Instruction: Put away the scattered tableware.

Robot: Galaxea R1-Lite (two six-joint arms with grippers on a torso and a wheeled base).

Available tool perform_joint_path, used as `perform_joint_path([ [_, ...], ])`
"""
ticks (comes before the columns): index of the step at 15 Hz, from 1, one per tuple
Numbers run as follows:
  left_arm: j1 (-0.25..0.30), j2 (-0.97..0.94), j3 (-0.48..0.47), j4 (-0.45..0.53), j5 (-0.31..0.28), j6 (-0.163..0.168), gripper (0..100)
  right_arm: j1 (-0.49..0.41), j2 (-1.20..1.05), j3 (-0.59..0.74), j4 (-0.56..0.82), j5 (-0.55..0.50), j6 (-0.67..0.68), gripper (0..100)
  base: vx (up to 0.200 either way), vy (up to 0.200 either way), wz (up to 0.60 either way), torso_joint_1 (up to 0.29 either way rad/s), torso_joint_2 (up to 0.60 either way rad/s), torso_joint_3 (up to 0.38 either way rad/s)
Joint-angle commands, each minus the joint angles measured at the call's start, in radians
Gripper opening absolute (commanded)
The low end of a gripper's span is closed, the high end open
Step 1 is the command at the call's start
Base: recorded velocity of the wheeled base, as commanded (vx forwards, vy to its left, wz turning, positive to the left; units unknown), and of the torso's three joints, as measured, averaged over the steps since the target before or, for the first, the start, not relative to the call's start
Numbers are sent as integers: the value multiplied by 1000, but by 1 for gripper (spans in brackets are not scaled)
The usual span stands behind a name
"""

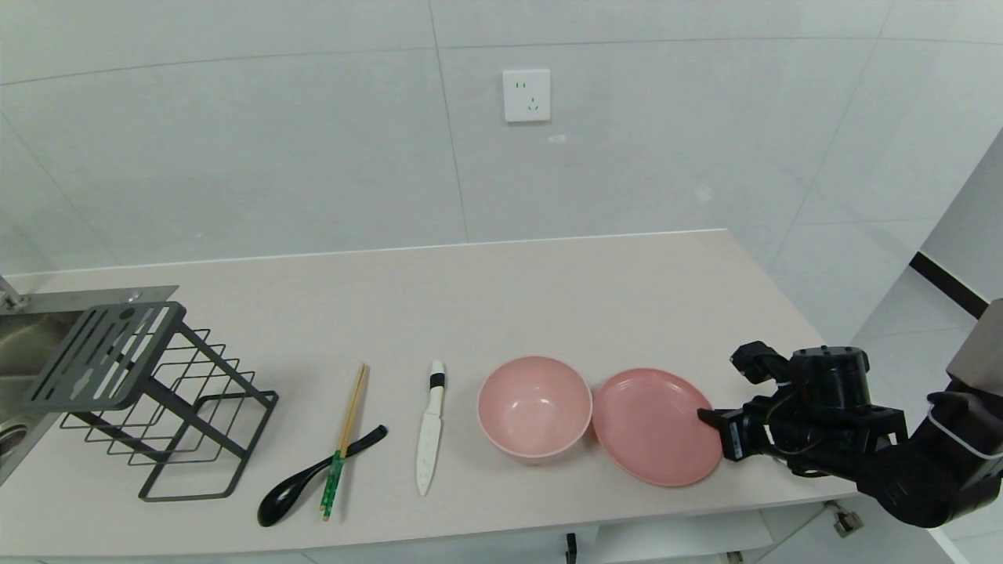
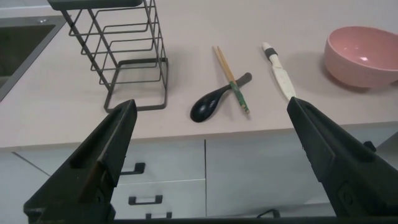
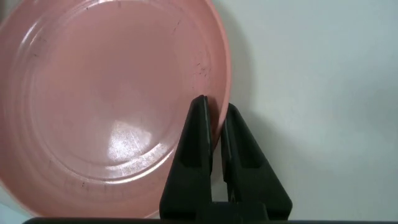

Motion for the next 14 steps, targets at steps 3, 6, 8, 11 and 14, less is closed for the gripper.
perform_joint_path([
  [3, 0, 0, 0, 0, 0, 4, 100, -29, -243, 63, -16, -2, 4, 0, 0, 0, 0, 0, 0, 0],
  [6, 0, -2, 0, -9, -95, 54, 100, -41, -387, 152, -17, -2, 2, 0, 0, 0, 0, 0, 0, 0],
  [8, 0, -2, 0, -118, -122, 70, 100, -75, -470, 215, -43, -1, 1, 0, 0, 0, 0, 0, 0, 0],
  [11, 0, 1, -11, -206, -225, 60, 100, -139, -588, 343, -128, 6, 2, 0, 0, 0, 0, 0, 0, 0],
  [14, -3, 59, -101, -200, -270, -9, 100, -162, -703, 426, -164, 12, 2, 0, 0, 0, 0, 0, 0, 0],
])
